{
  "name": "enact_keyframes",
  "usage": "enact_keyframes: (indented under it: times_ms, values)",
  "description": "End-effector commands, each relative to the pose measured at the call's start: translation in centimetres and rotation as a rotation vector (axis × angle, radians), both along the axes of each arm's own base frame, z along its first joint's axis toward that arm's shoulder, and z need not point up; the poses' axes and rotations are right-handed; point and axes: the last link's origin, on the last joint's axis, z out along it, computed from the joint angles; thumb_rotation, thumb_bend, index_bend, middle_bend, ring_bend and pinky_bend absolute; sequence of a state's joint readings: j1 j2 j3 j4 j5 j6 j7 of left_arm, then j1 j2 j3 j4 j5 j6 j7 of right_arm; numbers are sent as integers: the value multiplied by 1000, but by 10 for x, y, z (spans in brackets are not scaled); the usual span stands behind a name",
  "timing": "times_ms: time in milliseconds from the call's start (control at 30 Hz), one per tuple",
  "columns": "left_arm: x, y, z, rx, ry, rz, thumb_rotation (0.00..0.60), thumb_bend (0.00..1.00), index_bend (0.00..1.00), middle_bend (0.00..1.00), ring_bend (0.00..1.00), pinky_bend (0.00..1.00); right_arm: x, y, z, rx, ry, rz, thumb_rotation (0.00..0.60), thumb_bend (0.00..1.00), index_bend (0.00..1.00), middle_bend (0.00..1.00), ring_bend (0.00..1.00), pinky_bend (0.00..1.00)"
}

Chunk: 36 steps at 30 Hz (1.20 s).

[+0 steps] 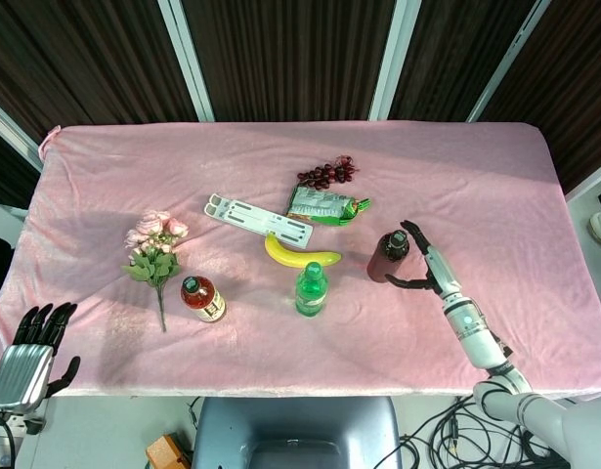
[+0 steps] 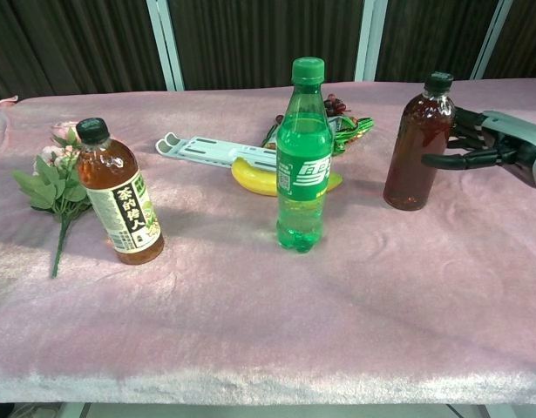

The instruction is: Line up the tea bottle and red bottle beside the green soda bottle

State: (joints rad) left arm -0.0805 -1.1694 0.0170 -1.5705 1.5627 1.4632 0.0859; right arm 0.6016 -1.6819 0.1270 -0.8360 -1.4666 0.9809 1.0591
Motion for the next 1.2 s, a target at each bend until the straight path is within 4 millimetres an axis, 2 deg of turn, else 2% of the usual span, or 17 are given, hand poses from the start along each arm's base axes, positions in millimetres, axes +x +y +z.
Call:
enact_keyframes:
  times_ms: [33, 133, 333, 433, 633, 867, 1200]
  values:
    - [0, 0, 0, 0, 0, -2, 600, 390, 0, 80, 1, 0, 7, -3, -7, 30, -27, 11, 600, 274, 195, 126, 65, 233]
    - [0, 0, 0, 1, -1, -2, 600, 390, 0, 80, 1, 0, 12, -5, -10, 37, -40, 25, 600, 274, 359, 209, 169, 308]
    - [0, -2, 1, 5, -4, -1, 600, 390, 0, 80, 2, 0, 19, -8, -10, -20, -56, 44, 600, 273, 749, 476, 442, 568]
    - [-1, -2, 2, 6, -6, 1, 600, 390, 0, 80, 1, 0, 22, -7, -8, -46, -54, 73, 600, 273, 834, 538, 508, 624]
    - [-1, -3, 3, 9, -8, -2, 600, 390, 0, 80, 1, 0, 40, 8, -5, -101, -119, 168, 600, 274, 930, 612, 576, 677]
    - [-1, -3, 3, 6, -8, -2, 600, 390, 0, 80, 1, 0, 62, 26, -14, -89, -120, 267, 600, 273, 935, 616, 580, 679]
    - [-1, -4, 2, 0, -10, -3, 600, 390, 0, 80, 1, 0, 77, 25, -34, -77, -77, 295, 600, 274, 935, 616, 580, 679]
